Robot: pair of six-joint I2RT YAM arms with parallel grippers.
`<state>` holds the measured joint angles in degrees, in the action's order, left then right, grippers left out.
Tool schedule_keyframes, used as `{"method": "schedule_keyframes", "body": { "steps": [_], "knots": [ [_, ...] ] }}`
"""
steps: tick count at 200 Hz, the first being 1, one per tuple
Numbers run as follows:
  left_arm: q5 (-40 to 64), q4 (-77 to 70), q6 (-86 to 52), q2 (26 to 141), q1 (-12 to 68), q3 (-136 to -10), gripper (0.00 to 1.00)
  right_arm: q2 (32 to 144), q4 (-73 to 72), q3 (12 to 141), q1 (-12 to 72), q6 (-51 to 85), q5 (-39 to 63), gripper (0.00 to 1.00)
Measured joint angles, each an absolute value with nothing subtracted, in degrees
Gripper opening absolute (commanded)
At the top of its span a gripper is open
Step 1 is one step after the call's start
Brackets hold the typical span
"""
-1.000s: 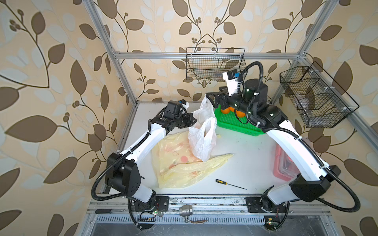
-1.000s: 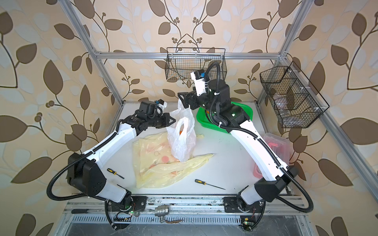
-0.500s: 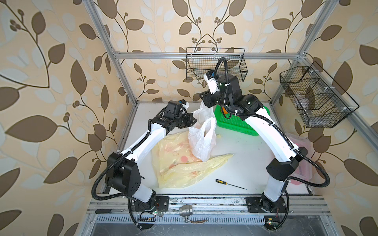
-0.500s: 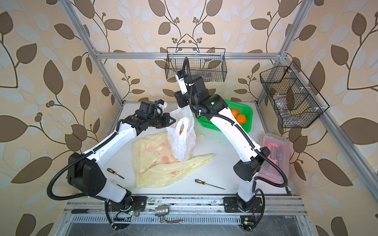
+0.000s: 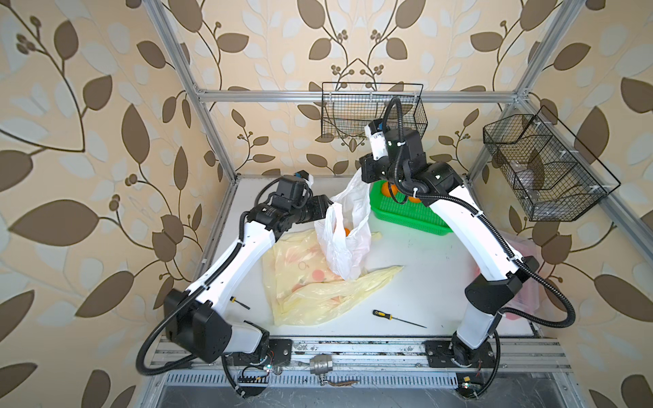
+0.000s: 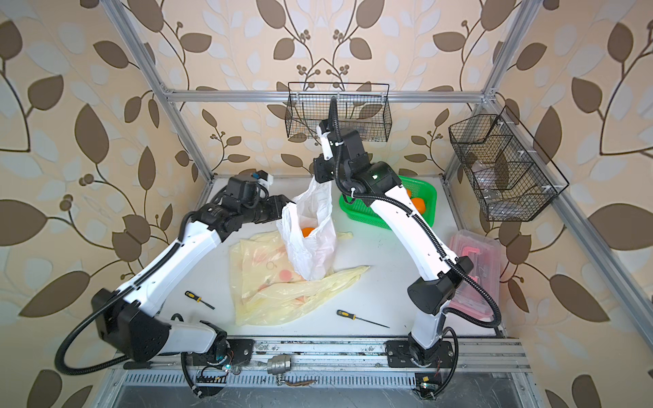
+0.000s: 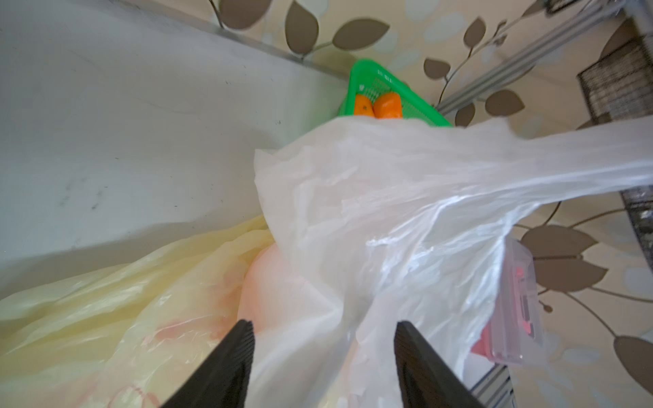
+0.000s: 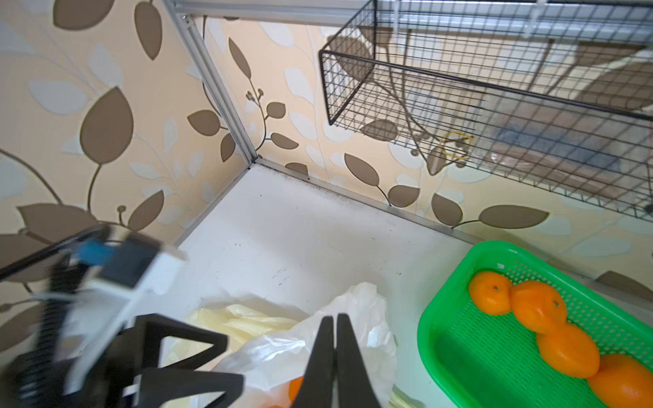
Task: Place the oranges into plastic bags & tie knots
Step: Adjust the plastic bag at the center of the board.
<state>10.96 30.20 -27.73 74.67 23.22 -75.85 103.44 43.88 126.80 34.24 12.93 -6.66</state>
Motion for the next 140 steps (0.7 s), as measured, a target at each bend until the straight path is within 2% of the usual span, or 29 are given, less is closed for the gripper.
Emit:
{"method": "schedule_keyframes", "body": {
  "steps": [26,42,60,73,140],
  "knots": [
    [1.91,34.15,-23.99,69.43,32.45,-80.27,0.78,103.11,43.40,126.48,31.18,16.21,-3.75,0.00],
    [0.47,34.41,-22.24,68.31,36.53,-81.82,0.81,103.02,43.33,126.15,30.35,17.61,-2.50,0.00],
    [-0.23,34.57,-21.34,67.33,36.64,-81.73,0.87,103.02,43.29,125.82,29.95,18.70,-1.45,0.00],
    [0.19,34.28,-20.82,66.72,36.51,-81.71,0.98,103.00,43.13,125.45,29.69,19.44,-0.54,0.00],
    [2.57,31.75,-15.40,67.29,36.42,-81.73,0.99,102.89,43.00,125.10,28.97,20.99,2.48,0.00]
  ]
}}
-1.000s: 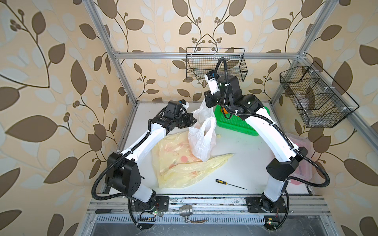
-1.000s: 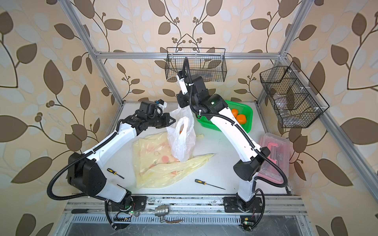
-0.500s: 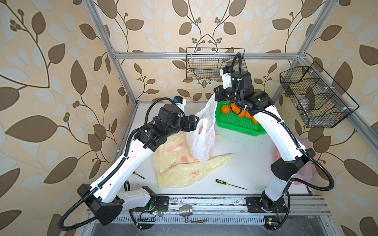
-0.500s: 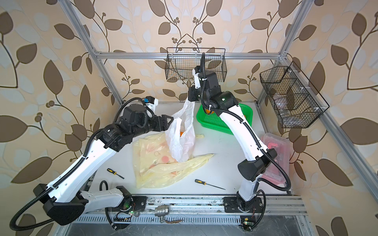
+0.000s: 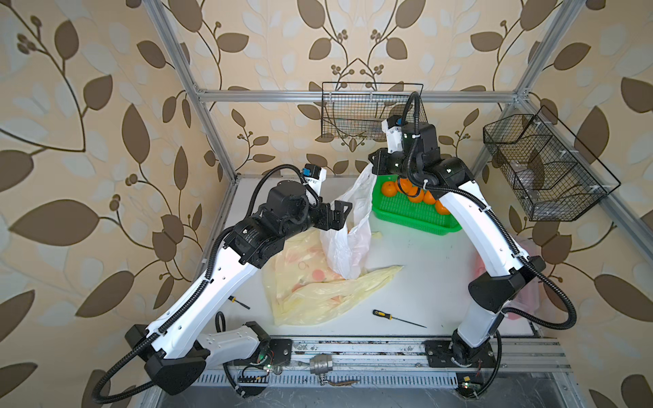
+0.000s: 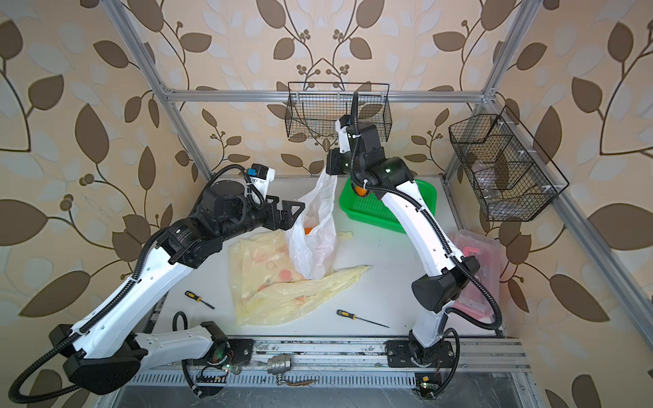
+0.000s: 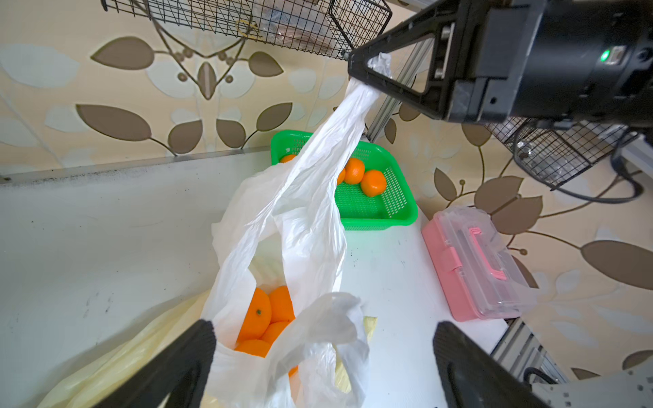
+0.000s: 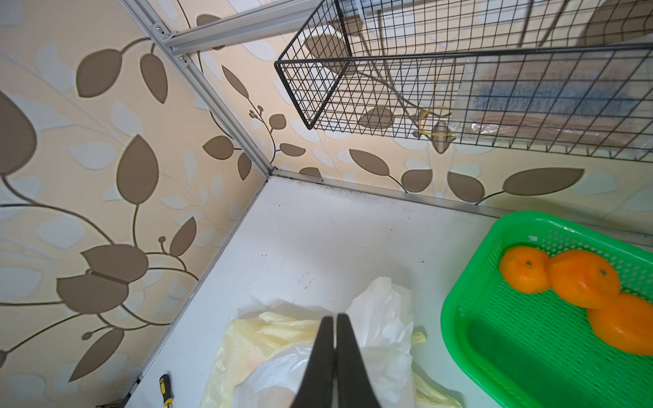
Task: Place the oranges into plastic bags & tie knots
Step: Adjust the plastic bag at the center of the board.
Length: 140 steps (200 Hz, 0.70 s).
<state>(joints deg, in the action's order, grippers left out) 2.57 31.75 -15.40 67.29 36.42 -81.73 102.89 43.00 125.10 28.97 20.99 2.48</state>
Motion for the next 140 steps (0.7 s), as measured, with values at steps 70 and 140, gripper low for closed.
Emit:
{"method": "schedule_keyframes", "body": {
  "steps": [70,140],
  "knots": [
    [4.60,32.69,-10.46,71.77,36.42,-81.89,0.38,102.85,42.63,125.08,28.97,20.97,3.68,0.00],
    [7.11,38.52,-6.85,71.94,36.42,-90.87,0.00,94.48,40.56,121.25,27.20,19.42,1.13,0.00]
  ]
}}
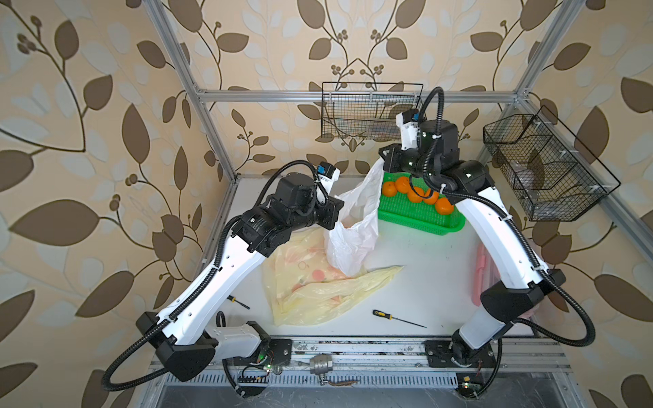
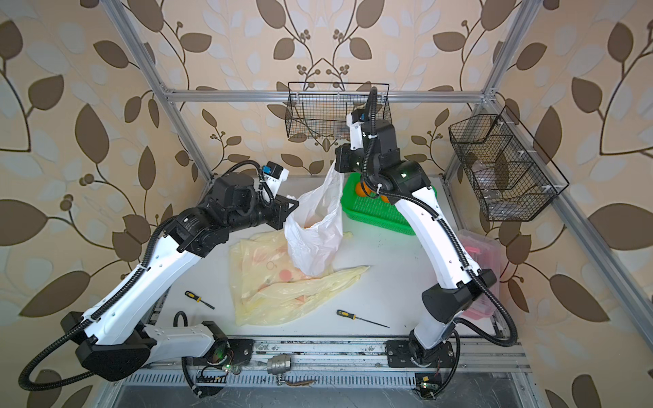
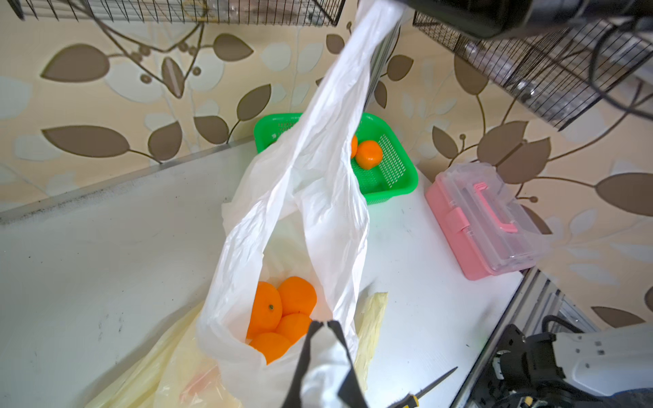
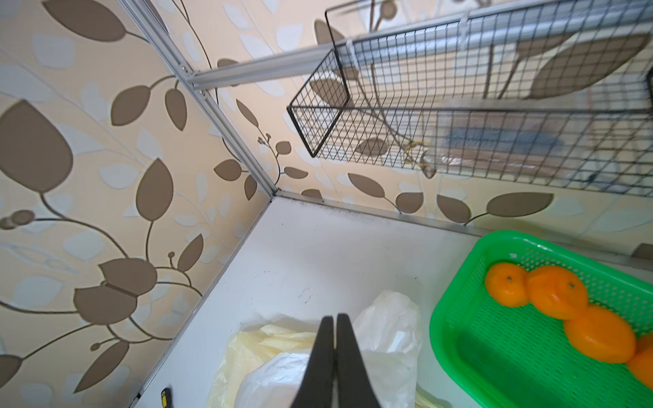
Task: Place the oranges into plastic bags & tie knots
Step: Adjust the plastic bag at the center of the board.
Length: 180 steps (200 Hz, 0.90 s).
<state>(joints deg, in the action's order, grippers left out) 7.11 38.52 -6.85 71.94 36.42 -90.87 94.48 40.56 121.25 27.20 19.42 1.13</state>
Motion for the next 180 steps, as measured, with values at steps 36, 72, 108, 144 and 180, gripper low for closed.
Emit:
{"method": "schedule_keyframes", "body": {
  "steps": [36,72,108,144,180],
  "knots": [
    [7.66,36.88,-4.45,71.07,36.40,-96.68,0.00,83.96,40.58,117.56,28.27,17.39,-3.33,0.00],
    [10.79,35.81,-1.83,73.60,34.74,-100.25,0.00,75.68,42.24,113.75,35.16,12.99,-8.88,0.00],
    [17.43,33.56,-2.02,80.49,27.62,-103.74,0.00,72.12,43.44,108.92,39.03,10.70,-12.34,0.00],
    [23.64,31.73,-4.43,88.90,20.08,-106.54,0.00,71.94,42.59,102.19,39.05,10.39,-13.28,0.04],
    [27.07,33.39,-3.99,93.36,18.92,-107.96,0.00,72.90,41.91,97.69,36.97,10.13,-11.75,0.75]
  ]
}}
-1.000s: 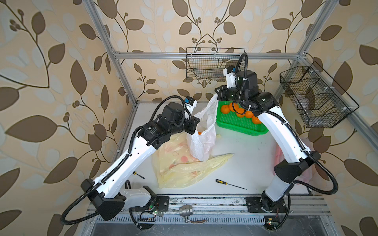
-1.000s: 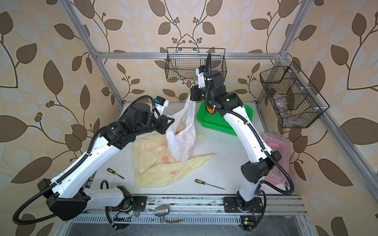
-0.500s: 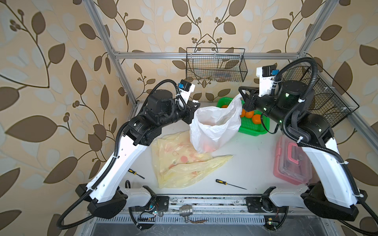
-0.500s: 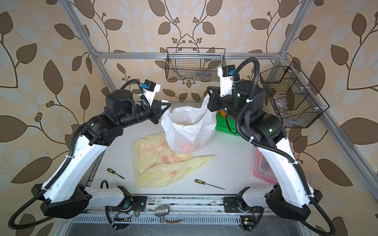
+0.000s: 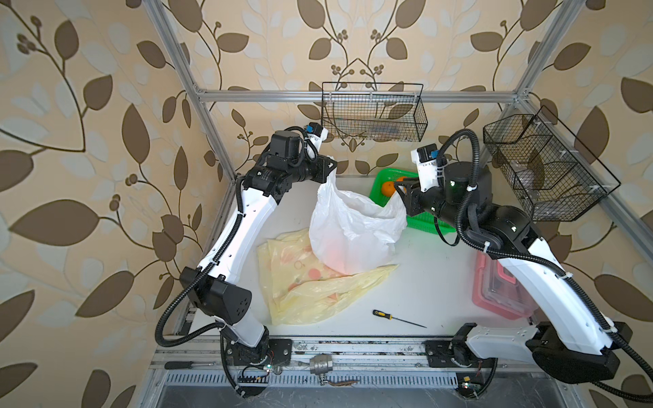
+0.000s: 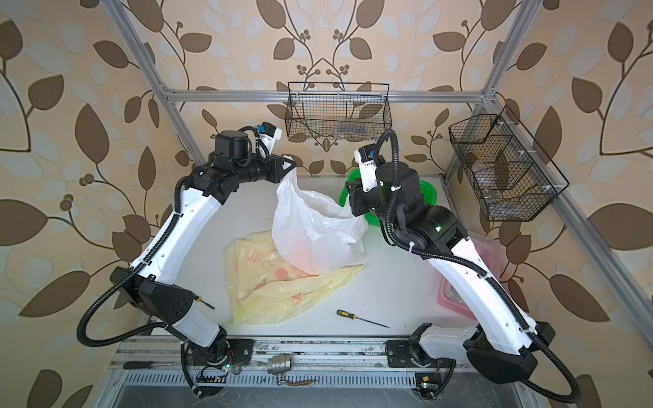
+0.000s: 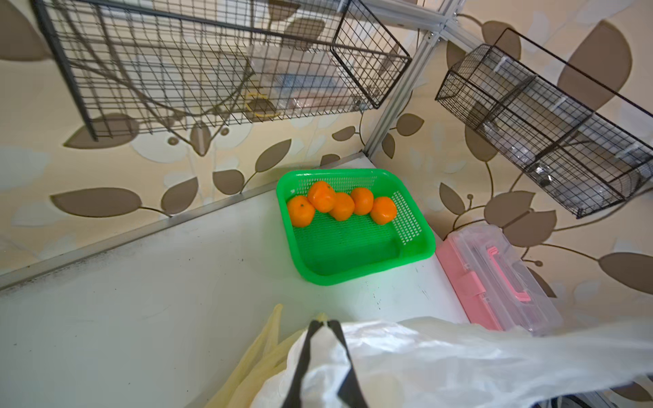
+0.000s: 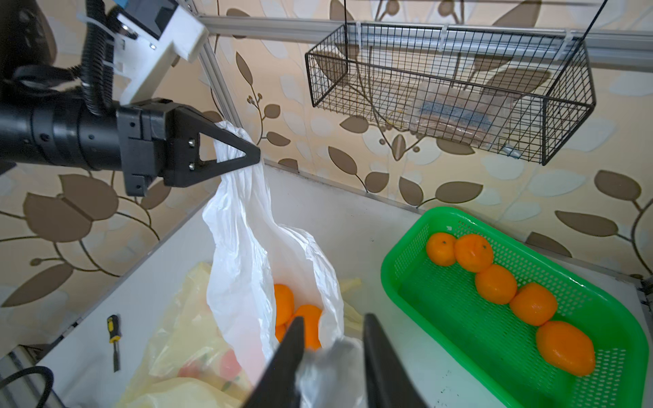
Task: Place the oranges into plastic bags & tie knots
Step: Adjust the plastic bag at the center of the board.
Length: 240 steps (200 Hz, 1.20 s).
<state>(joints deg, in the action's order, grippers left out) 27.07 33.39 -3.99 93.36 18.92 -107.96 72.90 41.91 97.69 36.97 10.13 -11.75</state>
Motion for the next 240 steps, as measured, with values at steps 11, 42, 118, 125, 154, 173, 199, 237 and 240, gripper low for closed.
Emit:
{"method": "schedule_keyframes", "body": {
  "steps": [11,42,118,125,154,173,199,237,240],
  "knots": [
    [28.14,33.76,-3.77,93.60,18.92,-108.03,0.00,72.88,41.36,97.32,36.51,9.45,-11.57,0.84],
    [29.63,34.74,-3.36,93.60,18.92,-108.14,0.00,69.63,35.99,93.27,38.57,4.58,-12.60,0.91],
    [28.99,37.56,-5.61,93.25,18.68,-109.54,0.00,64.16,33.41,83.55,44.88,-7.46,-21.32,1.00],
    [28.97,37.71,-5.76,93.25,18.68,-109.54,0.00,64.34,33.43,82.54,44.93,-8.05,-20.73,1.00],
    [28.95,38.52,-5.93,93.25,18.68,-109.54,0.00,64.75,32.97,79.88,45.01,-10.00,-18.55,1.00],
    [28.95,39.03,-5.93,93.25,18.68,-109.54,0.00,64.40,31.16,78.02,43.33,-11.18,-14.41,1.00],
    [28.93,39.44,-5.87,93.25,18.68,-109.54,0.00,61.43,26.81,73.23,31.33,-10.70,-1.65,1.00],
    [28.67,39.97,-5.39,93.25,18.68,-110.19,0.00,58.24,16.38,67.48,11.18,-6.13,21.45,1.00],
    [28.62,40.03,-5.32,93.25,18.68,-110.30,0.00,58.26,15.00,66.96,9.69,-5.52,23.73,1.00]
  ]
}}
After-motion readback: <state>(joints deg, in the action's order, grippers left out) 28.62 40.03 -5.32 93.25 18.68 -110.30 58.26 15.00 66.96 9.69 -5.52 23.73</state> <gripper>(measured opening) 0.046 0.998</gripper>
